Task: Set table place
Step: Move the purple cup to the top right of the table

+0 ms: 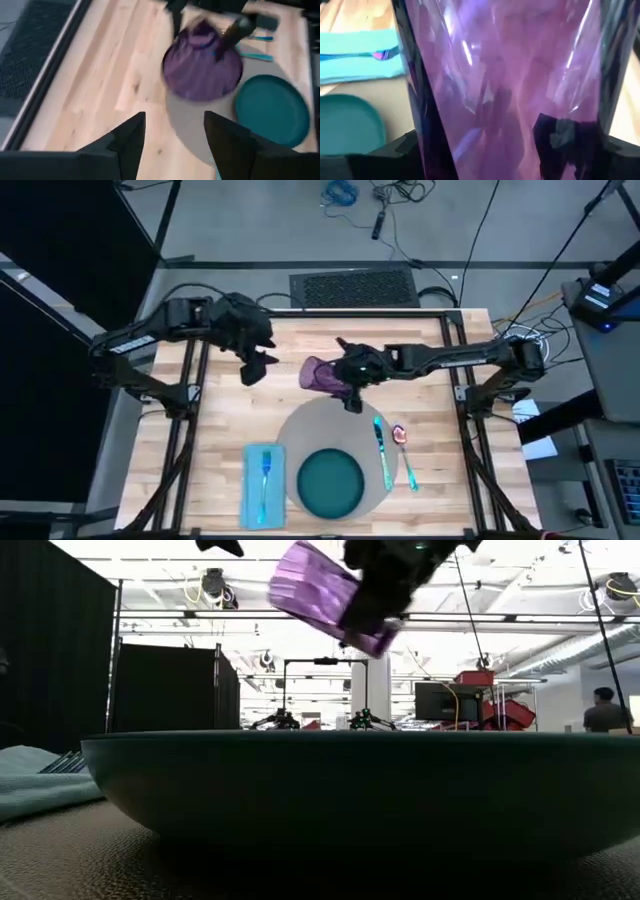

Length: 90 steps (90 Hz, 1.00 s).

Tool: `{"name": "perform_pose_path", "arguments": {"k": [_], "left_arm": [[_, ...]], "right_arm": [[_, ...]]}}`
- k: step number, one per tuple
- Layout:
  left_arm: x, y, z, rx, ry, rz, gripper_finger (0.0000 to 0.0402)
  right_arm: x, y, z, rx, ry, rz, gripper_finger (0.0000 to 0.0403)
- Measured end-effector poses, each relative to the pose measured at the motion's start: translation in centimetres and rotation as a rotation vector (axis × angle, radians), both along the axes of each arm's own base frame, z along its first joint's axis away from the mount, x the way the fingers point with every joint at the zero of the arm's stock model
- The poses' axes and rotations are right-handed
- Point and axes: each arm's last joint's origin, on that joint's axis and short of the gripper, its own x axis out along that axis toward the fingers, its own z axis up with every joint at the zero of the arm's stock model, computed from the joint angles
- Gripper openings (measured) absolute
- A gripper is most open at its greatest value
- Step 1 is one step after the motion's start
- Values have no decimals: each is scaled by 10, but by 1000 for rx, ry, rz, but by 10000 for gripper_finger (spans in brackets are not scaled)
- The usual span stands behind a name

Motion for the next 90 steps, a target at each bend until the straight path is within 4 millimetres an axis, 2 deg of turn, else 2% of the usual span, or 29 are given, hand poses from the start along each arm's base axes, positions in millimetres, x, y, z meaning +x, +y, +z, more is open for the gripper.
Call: {"name": "perform_pose_path", "arguments": {"k": [12, 26, 37, 48, 55, 64, 75, 83, 90], "left_arm": [[-10, -2, 3, 6, -26, 1, 187], [-11, -2, 5, 10, -55, 9, 187], [-9, -2, 8, 21, -85, 4, 187], [-5, -1, 8, 25, -104, 4, 187], [-4, -1, 9, 25, -115, 6, 187], [-3, -1, 10, 25, -128, 9, 187], [0, -2, 11, 27, -148, 4, 187], [2, -3, 11, 28, -157, -6, 187], [3, -5, 11, 27, -155, -13, 187]], "right_arm": [[-42, 2, -5, 46, -134, -48, 307], [-92, 5, -40, 162, -373, -125, 307], [-115, 15, -65, 208, -643, -106, 307], [-132, 21, -90, 171, -778, -134, 307], [-133, 24, -95, 136, -825, -127, 307], [-128, 23, -112, 121, -726, -156, 307], [-112, 22, -122, 159, -688, -190, 307], [-102, 22, -136, 152, -631, -209, 307], [-93, 19, -141, 155, -663, -223, 307]]}}
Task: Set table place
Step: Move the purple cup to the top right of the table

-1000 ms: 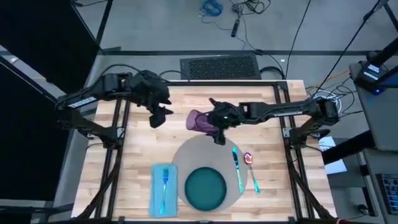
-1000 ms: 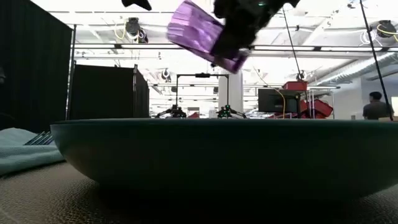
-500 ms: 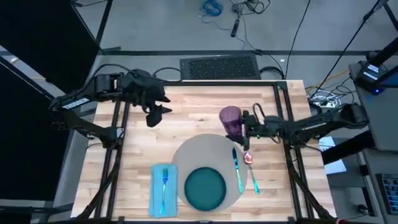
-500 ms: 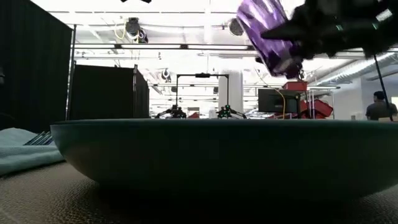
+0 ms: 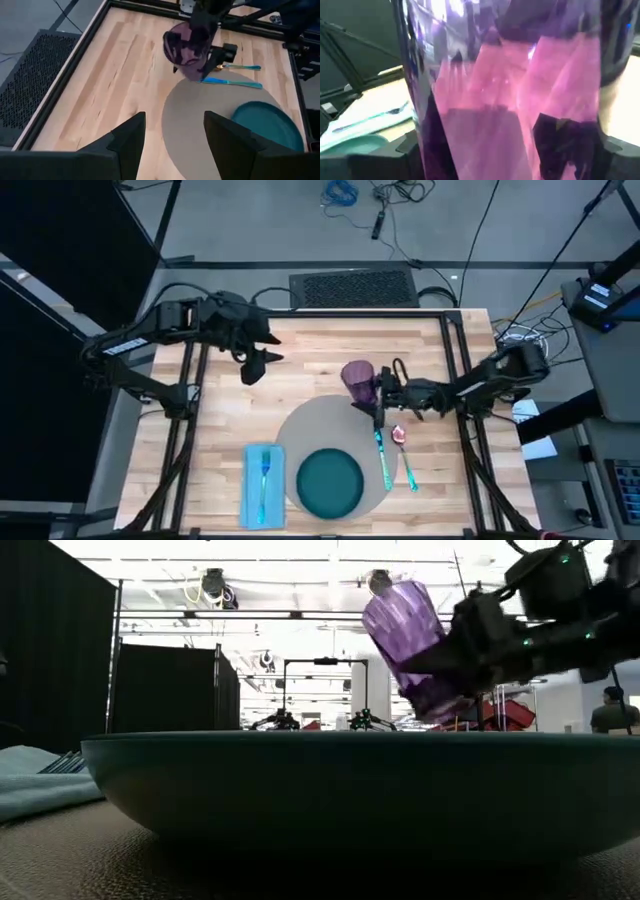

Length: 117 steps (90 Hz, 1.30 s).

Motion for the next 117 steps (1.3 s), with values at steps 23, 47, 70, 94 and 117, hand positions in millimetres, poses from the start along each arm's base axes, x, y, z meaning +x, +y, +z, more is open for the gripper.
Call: {"name": "perform_pose_path", "arguments": {"k": [23, 47, 70, 94, 117], "left_arm": [[1, -4, 0, -7, 0, -13, 187], [7, -4, -1, 11, -16, -30, 187], [36, -7, -20, 5, 60, -65, 187], [68, -29, -44, 63, 137, -263, 187], [92, -57, -62, 62, 162, -361, 187]], "right_arm": [[8, -11, -19, 56, -91, 19, 307], [14, -7, -31, 51, -59, 60, 307], [15, -8, -26, 32, -96, 82, 307], [15, -3, -25, 74, -107, 244, 307], [37, 3, -11, 76, -174, 459, 307]]}}
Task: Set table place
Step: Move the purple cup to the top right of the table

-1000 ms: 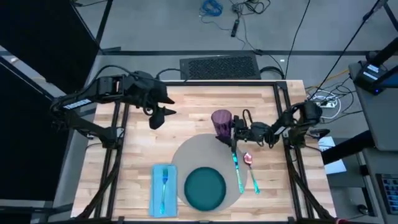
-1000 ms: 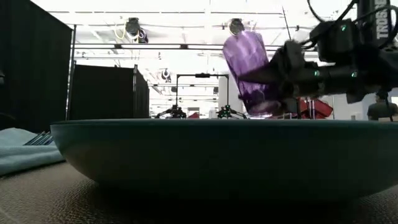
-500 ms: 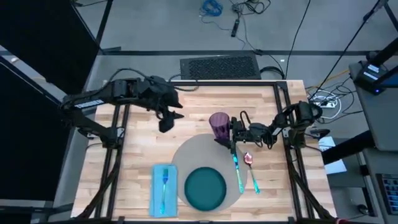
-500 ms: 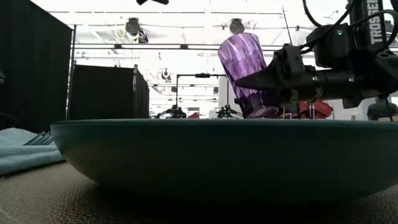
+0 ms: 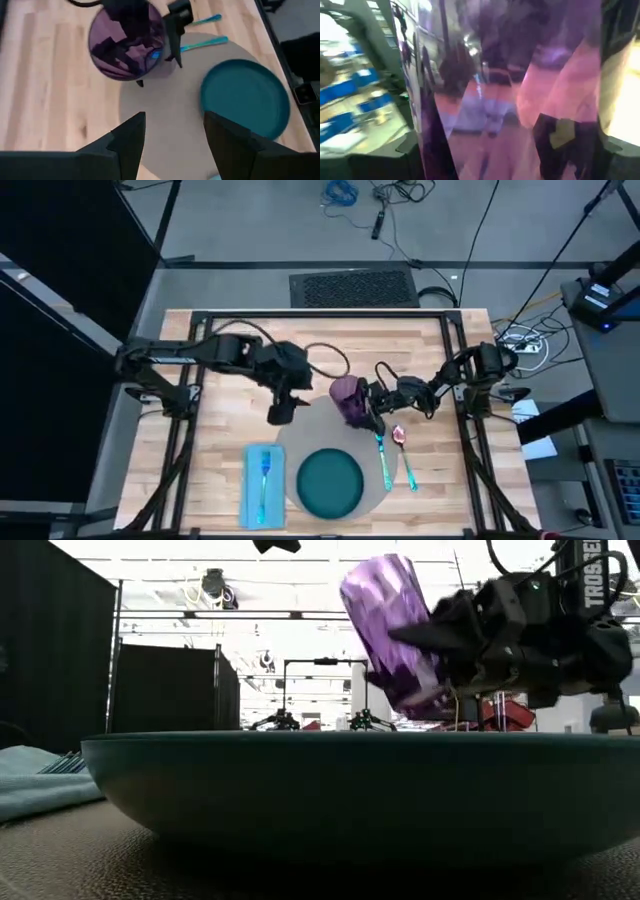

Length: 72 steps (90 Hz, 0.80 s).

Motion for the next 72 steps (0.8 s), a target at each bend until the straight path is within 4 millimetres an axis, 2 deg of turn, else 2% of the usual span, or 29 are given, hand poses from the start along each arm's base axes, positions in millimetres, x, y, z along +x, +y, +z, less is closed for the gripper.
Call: {"name": "perform_pose_path", "arguments": {"k": [11, 21, 72], "left_arm": [[15, -10, -11, 26, -7, -49, 187], [23, -10, -16, 50, 4, -54, 187], [24, -23, -18, 33, 12, -116, 187]], "right_arm": [[19, 1, 4, -2, 38, 49, 307], [30, 1, 4, -13, 82, 80, 307], [31, 0, 8, -22, 46, 63, 307]]}}
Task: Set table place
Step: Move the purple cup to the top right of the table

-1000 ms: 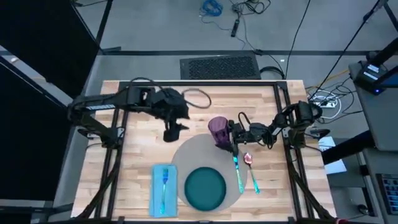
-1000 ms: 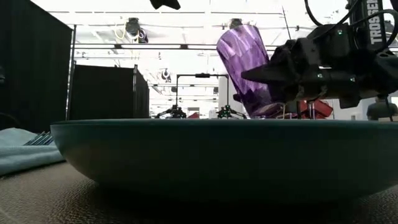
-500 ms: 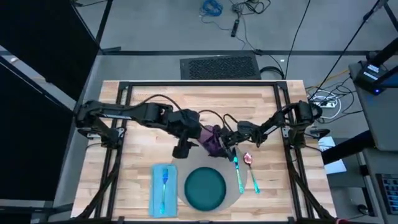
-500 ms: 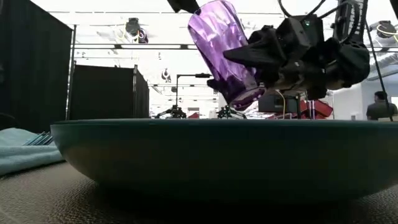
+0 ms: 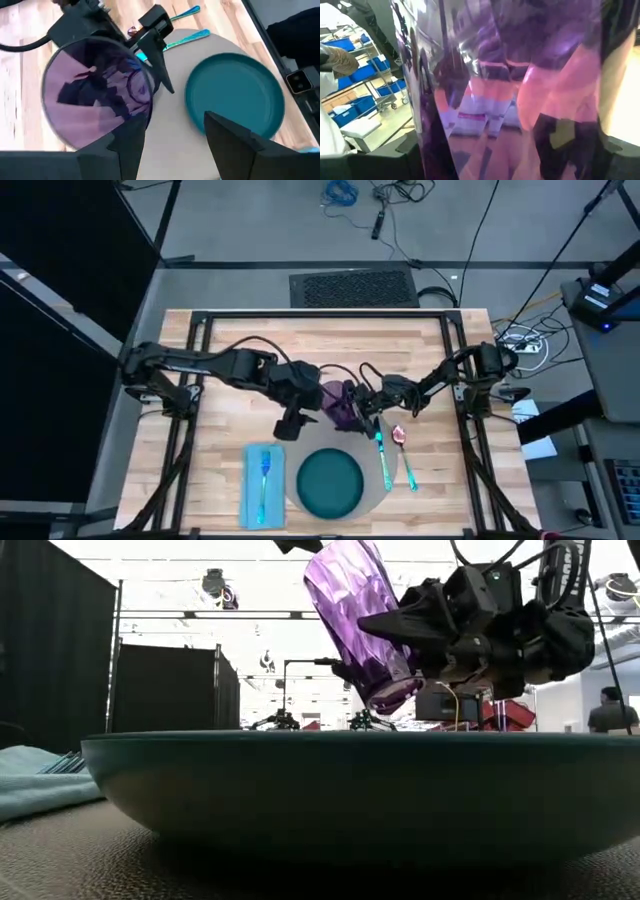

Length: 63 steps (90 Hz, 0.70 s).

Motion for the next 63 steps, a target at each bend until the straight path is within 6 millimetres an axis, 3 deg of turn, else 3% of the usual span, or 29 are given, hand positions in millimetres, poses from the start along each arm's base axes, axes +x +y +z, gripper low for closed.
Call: {"name": "perform_pose_path", "arguments": {"k": [30, 38, 50, 59, 63], "left_arm": [[21, 2, -23, 56, 29, -4, 181], [21, 3, -24, 127, 35, 46, 140], [18, 3, -25, 153, 49, 35, 31], [18, 1, -25, 144, 49, 19, 17], [18, 2, -25, 145, 51, 29, 16]], "right_arm": [[6, 0, 4, 6, -11, 1, 307], [6, 0, 4, 20, -5, 0, 307], [6, 0, 5, 56, -2, 4, 307], [8, -1, 5, 59, 4, -3, 309], [9, -2, 6, 85, 12, -36, 335]]}}
